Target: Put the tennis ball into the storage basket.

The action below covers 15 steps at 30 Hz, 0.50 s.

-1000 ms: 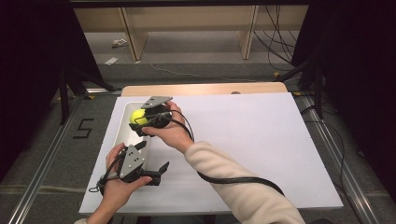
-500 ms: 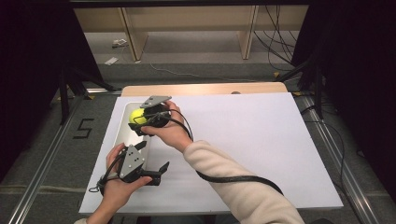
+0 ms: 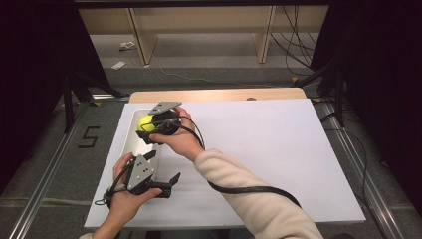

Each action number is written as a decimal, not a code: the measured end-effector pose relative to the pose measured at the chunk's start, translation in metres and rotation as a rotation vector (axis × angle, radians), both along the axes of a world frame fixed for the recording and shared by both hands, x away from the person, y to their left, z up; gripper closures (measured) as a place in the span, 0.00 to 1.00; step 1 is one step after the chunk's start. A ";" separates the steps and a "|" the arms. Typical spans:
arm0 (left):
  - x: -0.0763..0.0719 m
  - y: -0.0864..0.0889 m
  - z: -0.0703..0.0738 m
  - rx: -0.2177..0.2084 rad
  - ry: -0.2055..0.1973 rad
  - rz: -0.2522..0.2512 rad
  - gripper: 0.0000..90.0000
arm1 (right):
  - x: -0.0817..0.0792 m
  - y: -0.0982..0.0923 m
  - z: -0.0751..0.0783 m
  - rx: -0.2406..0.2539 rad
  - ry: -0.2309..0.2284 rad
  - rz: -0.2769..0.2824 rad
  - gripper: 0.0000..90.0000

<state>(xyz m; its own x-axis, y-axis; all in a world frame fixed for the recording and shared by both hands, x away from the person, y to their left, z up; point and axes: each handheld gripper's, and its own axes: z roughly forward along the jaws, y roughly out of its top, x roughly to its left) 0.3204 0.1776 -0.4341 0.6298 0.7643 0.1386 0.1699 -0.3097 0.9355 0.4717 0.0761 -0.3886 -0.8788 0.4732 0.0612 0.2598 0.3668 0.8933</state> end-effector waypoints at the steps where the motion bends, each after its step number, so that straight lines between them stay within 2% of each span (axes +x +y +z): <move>1: 0.000 0.000 0.000 0.000 0.000 0.000 0.00 | 0.000 0.000 0.000 0.000 0.000 0.000 0.29; 15: 0.000 0.000 0.000 -0.001 0.000 -0.002 0.00 | 0.003 0.004 -0.002 -0.009 0.004 0.006 0.29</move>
